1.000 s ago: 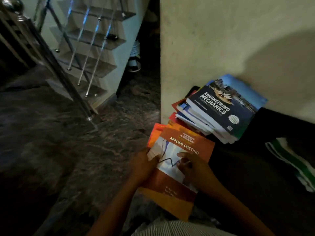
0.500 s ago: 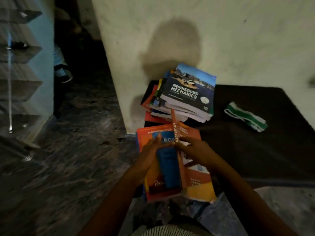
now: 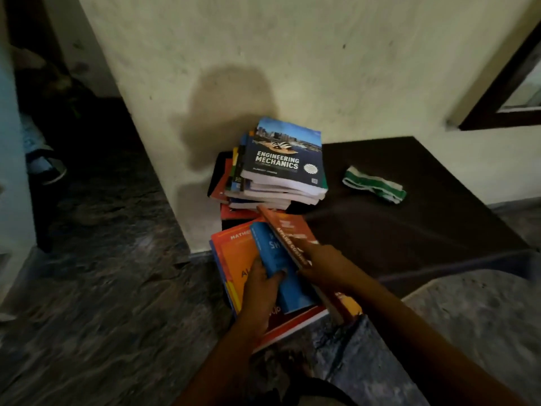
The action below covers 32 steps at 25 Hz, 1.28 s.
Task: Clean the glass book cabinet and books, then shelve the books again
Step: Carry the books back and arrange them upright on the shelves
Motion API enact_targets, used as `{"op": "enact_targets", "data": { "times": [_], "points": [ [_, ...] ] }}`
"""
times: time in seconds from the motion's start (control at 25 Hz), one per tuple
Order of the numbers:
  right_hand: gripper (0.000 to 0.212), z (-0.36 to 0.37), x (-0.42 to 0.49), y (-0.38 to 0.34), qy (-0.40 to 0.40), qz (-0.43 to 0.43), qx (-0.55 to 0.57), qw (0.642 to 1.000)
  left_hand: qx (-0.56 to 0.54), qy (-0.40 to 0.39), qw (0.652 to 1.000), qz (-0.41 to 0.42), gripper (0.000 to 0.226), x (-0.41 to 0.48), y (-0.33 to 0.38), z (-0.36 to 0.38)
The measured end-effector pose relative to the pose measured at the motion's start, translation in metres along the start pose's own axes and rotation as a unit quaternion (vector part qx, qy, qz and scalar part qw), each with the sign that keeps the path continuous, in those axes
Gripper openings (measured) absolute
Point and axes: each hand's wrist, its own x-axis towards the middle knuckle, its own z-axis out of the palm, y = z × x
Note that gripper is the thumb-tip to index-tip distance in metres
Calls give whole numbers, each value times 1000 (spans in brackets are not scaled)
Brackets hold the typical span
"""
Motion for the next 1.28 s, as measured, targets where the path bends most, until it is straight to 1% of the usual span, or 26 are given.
{"op": "enact_targets", "data": {
  "times": [0.12, 0.24, 0.36, 0.52, 0.6, 0.72, 0.76, 0.88, 1.0, 1.12, 1.2, 1.28],
  "points": [
    [58, -13, -23, 15, 85, 62, 0, 994, -4, -48, 999, 5, 35, -4, 15, -6],
    [62, -26, -46, 43, 155, 124, -18, 980, 41, -93, 994, 46, 36, -2, 36, 3],
    [61, -35, -71, 74, 207, 166, -8, 964, 86, -129, 984, 85, 34, 3, 47, 30],
    [55, -51, -116, 146, 327, 197, 48, 923, 172, -183, 962, 112, 38, 20, 38, 102],
    [52, -61, -140, 195, 371, 218, 74, 900, 196, -201, 951, 131, 39, 27, 31, 153],
    [51, -75, -174, 272, 414, 250, 113, 868, 202, -231, 940, 151, 40, 32, 22, 235],
    [51, -78, -188, 303, 421, 266, 129, 858, 201, -243, 937, 151, 42, 32, 17, 268],
    [49, -89, -235, 391, 430, 314, 170, 829, 200, -274, 928, 154, 37, 30, -7, 368],
    [50, -100, -279, 467, 442, 360, 185, 800, 194, -301, 921, 153, 35, 26, -36, 462],
    [50, -115, -306, 538, 458, 410, 195, 764, 201, -337, 910, 133, 30, 27, -60, 551],
    [50, -135, -314, 592, 468, 424, 187, 753, 213, -353, 901, 138, 31, 36, -73, 618],
    [51, -162, -318, 651, 485, 422, 175, 746, 219, -348, 897, 160, 37, 50, -81, 687]
  ]
}}
